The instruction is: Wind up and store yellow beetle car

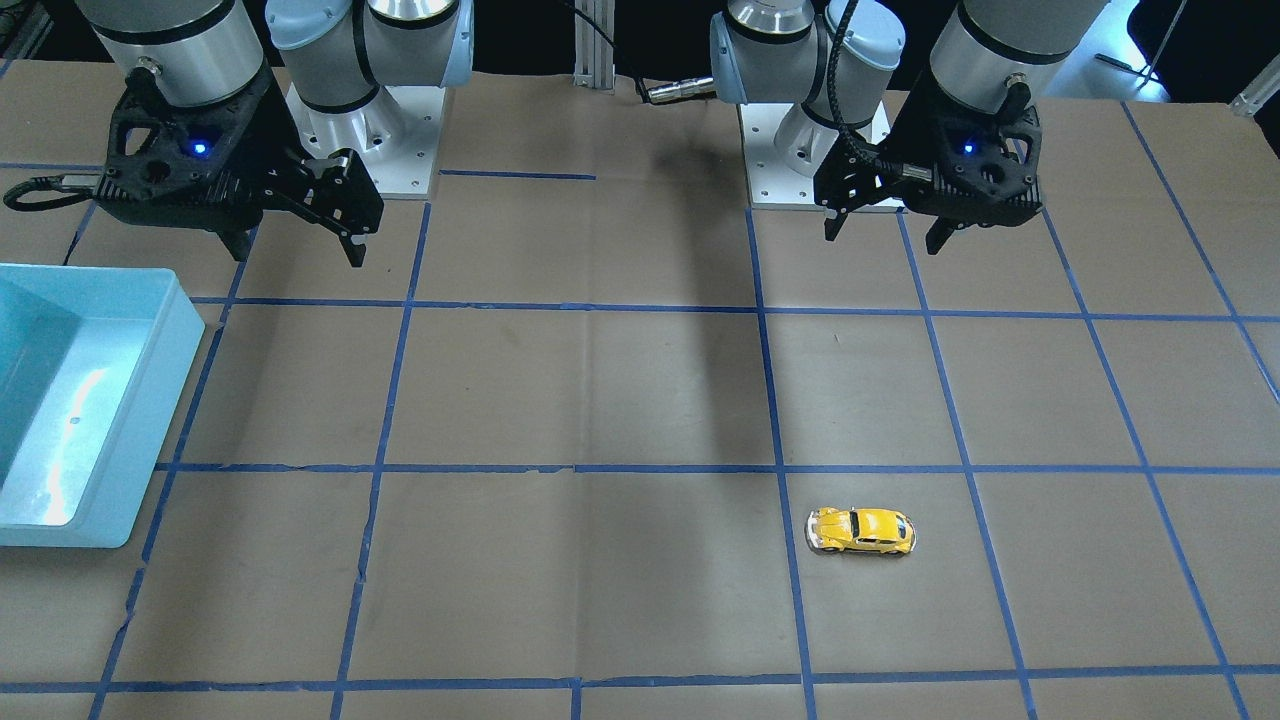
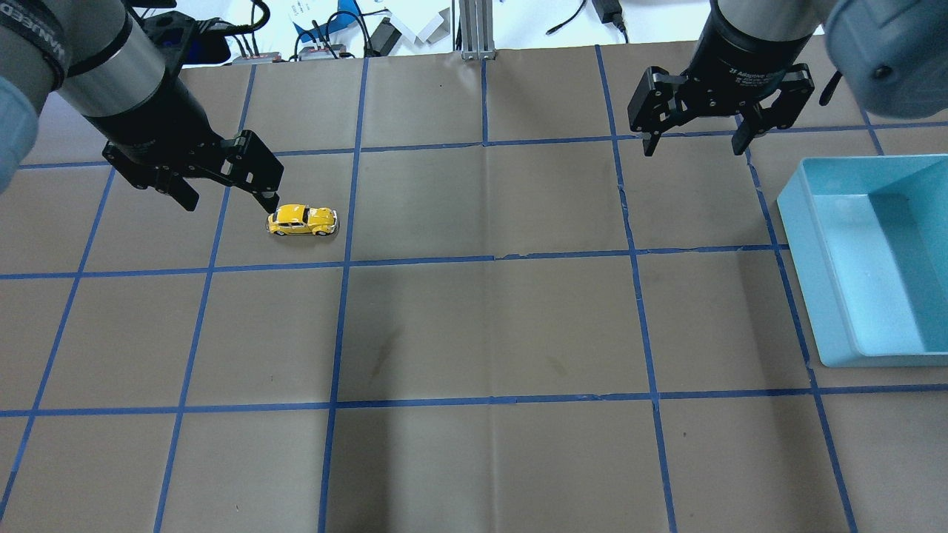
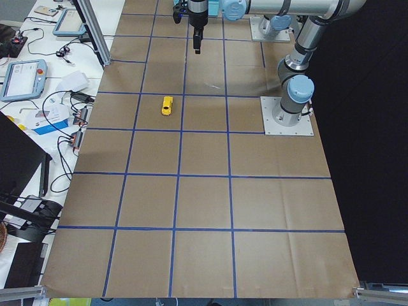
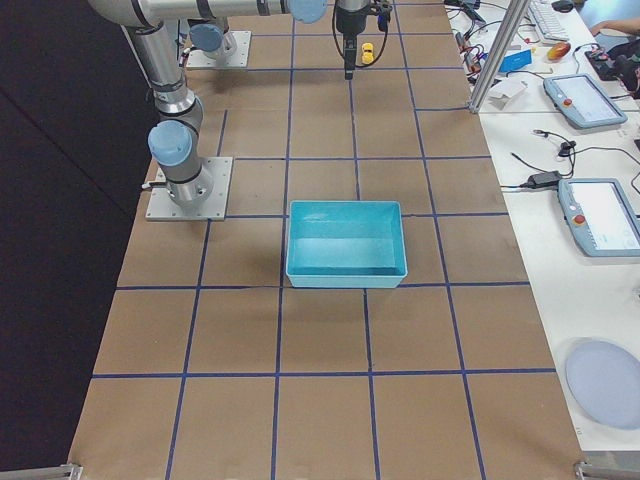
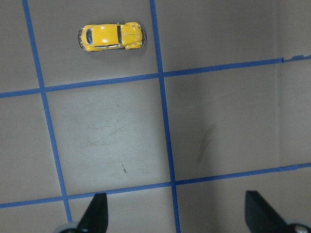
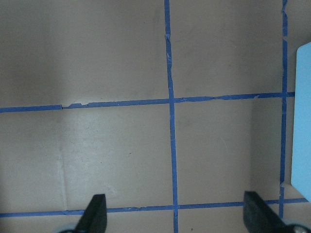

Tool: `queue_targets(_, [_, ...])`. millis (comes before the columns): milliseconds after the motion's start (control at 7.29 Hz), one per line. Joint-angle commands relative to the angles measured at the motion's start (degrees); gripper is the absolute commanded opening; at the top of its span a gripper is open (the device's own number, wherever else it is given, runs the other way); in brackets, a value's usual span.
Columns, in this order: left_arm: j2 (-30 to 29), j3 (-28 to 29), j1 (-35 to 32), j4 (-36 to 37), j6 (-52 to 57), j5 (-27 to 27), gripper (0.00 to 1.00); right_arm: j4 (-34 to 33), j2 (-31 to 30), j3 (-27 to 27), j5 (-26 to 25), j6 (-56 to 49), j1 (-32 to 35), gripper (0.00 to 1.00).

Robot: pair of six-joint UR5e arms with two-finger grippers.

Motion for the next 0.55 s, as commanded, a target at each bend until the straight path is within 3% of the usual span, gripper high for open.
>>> queue_targets(0, [0.82,-0.41,0.0,0.01,0.09,0.72,1.0,-0.01,0.0,-0.04,0.0,0.0,0.1,1.0])
queue_targets(412, [-0.31,-0.42,0.09,0.54,0.0,0.72,1.0,-0.01,0.0,-0.04,0.0,0.0,0.01,1.0])
